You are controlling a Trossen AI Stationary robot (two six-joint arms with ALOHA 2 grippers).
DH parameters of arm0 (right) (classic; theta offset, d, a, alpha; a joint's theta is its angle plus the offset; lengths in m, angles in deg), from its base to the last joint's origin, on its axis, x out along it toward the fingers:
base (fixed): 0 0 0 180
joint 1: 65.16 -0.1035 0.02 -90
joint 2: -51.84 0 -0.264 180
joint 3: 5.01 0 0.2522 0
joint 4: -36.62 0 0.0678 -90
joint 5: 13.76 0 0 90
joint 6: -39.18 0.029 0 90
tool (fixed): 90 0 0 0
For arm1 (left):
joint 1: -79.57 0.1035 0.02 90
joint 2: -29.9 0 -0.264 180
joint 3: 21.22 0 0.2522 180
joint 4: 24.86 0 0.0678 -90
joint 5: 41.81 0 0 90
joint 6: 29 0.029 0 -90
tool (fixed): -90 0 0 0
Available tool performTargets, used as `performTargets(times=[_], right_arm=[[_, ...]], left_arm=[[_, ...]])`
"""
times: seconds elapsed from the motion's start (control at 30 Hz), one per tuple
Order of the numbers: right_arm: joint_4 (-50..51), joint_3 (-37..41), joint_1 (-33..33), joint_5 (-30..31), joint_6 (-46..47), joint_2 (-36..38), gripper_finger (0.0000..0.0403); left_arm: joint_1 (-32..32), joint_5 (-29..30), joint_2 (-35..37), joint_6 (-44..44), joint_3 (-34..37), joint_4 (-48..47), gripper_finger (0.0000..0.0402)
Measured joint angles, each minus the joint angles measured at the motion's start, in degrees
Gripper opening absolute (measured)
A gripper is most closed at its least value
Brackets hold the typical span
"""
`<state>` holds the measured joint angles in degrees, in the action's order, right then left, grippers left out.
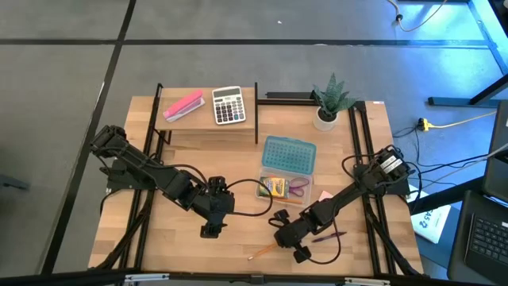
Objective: Pack school essentials
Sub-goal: Put the pencil into the supply box
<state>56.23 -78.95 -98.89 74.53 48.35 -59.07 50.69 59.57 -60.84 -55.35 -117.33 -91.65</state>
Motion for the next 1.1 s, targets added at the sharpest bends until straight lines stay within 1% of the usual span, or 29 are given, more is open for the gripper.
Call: performTargets(times=[0.07, 0.17, 0.23, 0.37, 0.47, 0.77, 1.1], right_arm=[[0.11, 0.02, 0.00, -0.18, 0.83, -0.05, 0.0054], [1.35, -0.58, 0.23, -2.16, 2.49, -0.05, 0.0066], [6.00, -2.57, 0.33, -3.19, 2.53, -0.07, 0.0069], [18.88, -7.81, 0.48, -3.95, 2.57, -0.20, 0.0067], [23.74, -10.52, 0.62, -4.52, 3.42, -0.14, 0.0063], [24.30, -10.69, 0.59, -4.11, 5.64, -0.18, 0.0061], [24.09, -10.69, 0.59, -4.41, 4.03, -0.18, 0.0061]], left_arm=[[0.00, 0.02, 0.02, 0.00, 0.00, 0.00, 0.0390], [0.00, 0.00, 0.02, 0.00, 0.00, 0.00, 0.0390], [0.00, 0.00, 0.01, 0.00, 0.00, -0.02, 0.0390], [0.00, 0.00, 0.00, 0.21, 0.00, -0.02, 0.0390], [0.00, 0.05, 0.00, 0.82, 0.00, -0.02, 0.0390], [0.00, 0.09, 0.00, 1.49, 0.00, -0.02, 0.0390], [0.00, 0.09, 0.00, 1.51, 0.00, -0.02, 0.0390]])
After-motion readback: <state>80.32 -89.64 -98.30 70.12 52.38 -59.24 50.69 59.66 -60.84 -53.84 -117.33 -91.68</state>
